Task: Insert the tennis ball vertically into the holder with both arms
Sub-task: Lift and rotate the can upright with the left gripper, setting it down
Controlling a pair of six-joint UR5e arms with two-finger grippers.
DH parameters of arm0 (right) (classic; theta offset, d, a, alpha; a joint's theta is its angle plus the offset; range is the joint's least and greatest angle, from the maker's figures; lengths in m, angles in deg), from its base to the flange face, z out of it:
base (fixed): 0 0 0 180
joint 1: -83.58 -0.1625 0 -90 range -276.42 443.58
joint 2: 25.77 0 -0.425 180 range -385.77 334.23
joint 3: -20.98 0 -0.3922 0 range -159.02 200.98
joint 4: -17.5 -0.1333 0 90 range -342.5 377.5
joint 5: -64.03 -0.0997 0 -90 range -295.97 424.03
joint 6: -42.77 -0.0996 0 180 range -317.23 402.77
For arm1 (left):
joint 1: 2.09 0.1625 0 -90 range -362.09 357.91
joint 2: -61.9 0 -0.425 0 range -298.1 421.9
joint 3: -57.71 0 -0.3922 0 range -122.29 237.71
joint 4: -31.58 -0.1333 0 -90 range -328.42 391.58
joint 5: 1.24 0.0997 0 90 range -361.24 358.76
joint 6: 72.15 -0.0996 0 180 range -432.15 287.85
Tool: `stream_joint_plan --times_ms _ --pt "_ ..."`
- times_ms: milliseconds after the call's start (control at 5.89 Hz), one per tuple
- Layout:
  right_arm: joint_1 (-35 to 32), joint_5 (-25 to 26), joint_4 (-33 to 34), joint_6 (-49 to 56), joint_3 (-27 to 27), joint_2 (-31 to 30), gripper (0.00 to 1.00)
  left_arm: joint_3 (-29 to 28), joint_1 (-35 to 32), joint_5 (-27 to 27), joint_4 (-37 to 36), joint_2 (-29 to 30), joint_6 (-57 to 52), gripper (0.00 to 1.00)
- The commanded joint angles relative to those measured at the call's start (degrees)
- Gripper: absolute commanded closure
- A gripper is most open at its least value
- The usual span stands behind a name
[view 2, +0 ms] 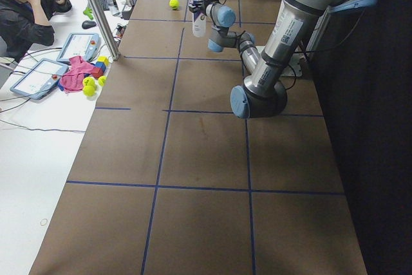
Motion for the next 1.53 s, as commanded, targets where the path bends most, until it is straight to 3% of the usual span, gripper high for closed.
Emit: stream_joint_plan --times_ms 0,680,1189,1359 --pt "0.0 -3.1 0.0 -0.1 -0.1 0.0 0.0 -13.1 0.6 3.0 15.9 -0.5 0.1 0.17" --pt "0.0 -4.0 0.0 0.0 -0.2 0.1 0.0 -19.7 4.3 7.4 19.8 -0.2 0.1 0.17" --pt "0.2 -4.2 0.0 -0.3 -0.3 0.8 0.0 -19.7 4.8 7.8 20.2 -0.1 0.1 0.13" --pt "1.4 -6.8 0.0 -2.5 -1.6 1.0 0.0 -19.7 4.9 7.8 20.2 -0.2 0.1 0.13"
